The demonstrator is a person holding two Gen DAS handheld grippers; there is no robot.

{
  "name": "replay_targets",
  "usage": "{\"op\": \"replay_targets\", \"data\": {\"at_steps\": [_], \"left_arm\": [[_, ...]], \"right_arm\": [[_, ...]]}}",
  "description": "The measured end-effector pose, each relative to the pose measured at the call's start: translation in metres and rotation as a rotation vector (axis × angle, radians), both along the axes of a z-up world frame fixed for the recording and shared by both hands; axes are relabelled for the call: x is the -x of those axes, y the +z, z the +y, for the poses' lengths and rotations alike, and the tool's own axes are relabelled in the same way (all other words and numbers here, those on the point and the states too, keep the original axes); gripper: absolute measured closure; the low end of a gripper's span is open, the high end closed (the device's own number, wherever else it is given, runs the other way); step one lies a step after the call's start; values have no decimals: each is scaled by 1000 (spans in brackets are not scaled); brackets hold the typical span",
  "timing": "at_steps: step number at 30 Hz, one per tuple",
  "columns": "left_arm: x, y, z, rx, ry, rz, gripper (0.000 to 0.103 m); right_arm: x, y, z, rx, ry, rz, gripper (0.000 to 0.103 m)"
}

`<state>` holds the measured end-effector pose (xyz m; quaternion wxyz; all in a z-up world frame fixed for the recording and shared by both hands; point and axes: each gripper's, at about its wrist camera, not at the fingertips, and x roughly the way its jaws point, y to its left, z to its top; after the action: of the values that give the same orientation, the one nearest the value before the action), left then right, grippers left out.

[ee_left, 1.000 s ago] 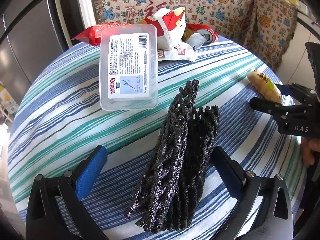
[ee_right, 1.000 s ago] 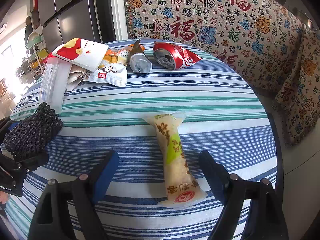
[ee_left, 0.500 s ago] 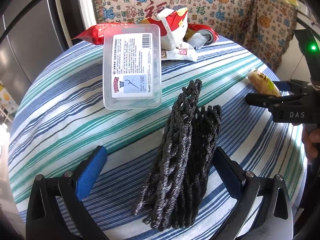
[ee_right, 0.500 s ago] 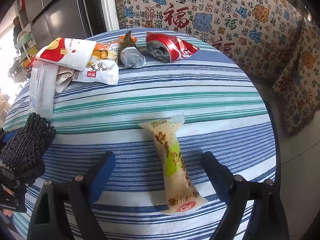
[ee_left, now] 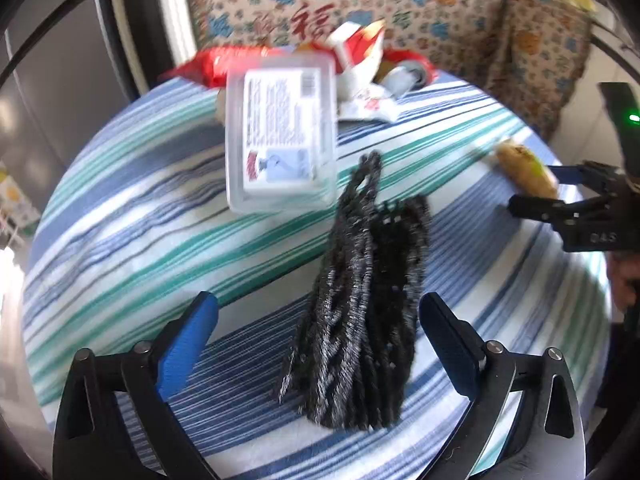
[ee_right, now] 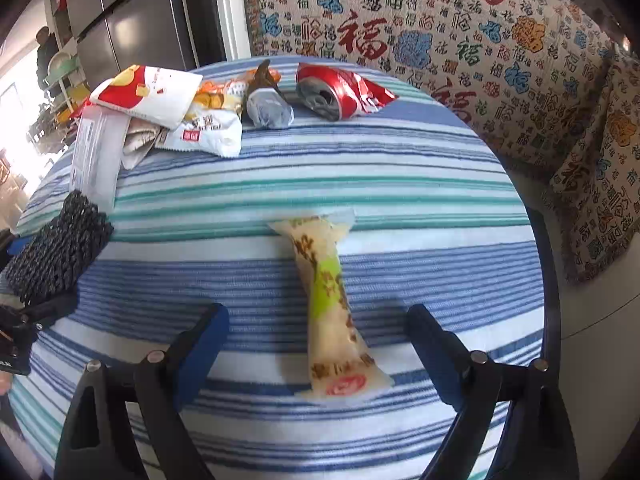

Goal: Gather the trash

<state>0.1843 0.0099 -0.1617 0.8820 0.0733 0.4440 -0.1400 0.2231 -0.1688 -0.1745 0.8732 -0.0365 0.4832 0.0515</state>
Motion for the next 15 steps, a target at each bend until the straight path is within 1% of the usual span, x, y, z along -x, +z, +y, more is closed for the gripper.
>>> {"op": "replay_targets", "data": {"at_steps": [2,4,5,6,7,8,9,10,11,12,13,14,15], "left_arm": [[2,7,3,28,-9,-15,4],[3,13,7,86,-12,-11,5],[4,15,8,107,-12,-10,8],[4,16,8,121,-17,-5,12],[3,15,7,119,-22,2,16],[2,13,4,107,-28,11,26],[3,11,2,93,-33,19,42],[3,8,-1,78,-45,32,53],[3,5,-4,69,-60,46,82],[6,6,-6,64,-71,37,86],[8,9,-8,52,-72,22,91],[11,12,-9,46,-77,12,92],[13,14,-7,56,-81,9,93]], "right_arm": [[1,1,-4,7,6,29,12],[1,3,-6,10,13,56,12],[1,5,-6,5,21,64,13],[2,7,-5,0,29,61,16],[2,9,-4,-2,35,60,29],[2,11,-4,-10,38,63,42],[1,12,-4,-26,39,68,52],[0,11,-4,-39,43,77,73],[-1,11,-5,-30,39,75,81],[0,12,-6,-25,31,69,82],[1,14,-10,-40,18,63,82],[4,16,-13,-57,9,57,83],[7,18,-16,-68,3,50,83]]}}
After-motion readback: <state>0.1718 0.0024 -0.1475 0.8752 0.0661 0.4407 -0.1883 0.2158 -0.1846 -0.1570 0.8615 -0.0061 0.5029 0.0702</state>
